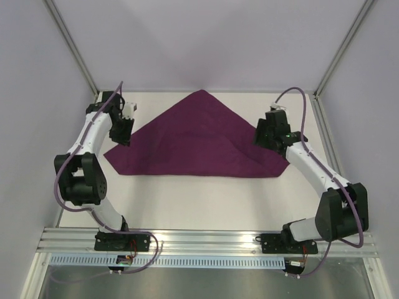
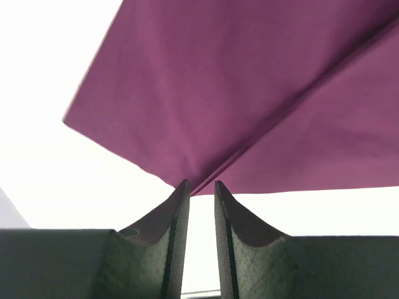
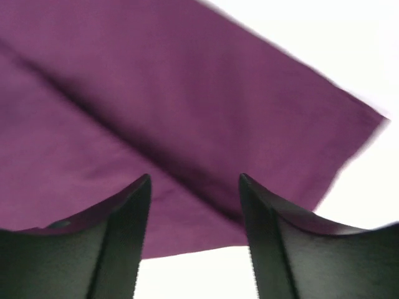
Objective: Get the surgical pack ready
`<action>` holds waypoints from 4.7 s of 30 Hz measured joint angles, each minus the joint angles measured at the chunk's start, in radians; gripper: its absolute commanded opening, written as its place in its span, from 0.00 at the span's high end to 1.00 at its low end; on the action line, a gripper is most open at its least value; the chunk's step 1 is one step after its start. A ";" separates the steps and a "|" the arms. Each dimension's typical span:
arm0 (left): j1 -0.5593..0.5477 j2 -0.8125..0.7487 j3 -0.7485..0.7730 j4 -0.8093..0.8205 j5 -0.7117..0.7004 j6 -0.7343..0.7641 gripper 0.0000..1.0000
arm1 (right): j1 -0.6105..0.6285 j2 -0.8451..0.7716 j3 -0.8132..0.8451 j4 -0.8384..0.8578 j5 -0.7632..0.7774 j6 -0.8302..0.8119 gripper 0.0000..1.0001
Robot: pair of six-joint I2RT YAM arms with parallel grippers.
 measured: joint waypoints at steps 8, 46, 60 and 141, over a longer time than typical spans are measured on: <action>-0.260 -0.007 0.033 -0.013 -0.019 0.042 0.69 | 0.219 0.146 0.112 0.005 -0.031 -0.027 0.87; -0.315 0.377 0.250 -0.034 0.120 -0.014 0.69 | 0.286 0.480 0.287 0.061 -0.101 0.045 1.00; -0.347 0.500 0.355 -0.116 0.119 -0.011 0.69 | 0.309 0.597 0.362 0.003 -0.129 0.044 0.99; 0.227 0.315 0.063 0.106 0.028 -0.309 0.72 | 0.083 -0.008 -0.084 -0.020 -0.102 0.044 0.93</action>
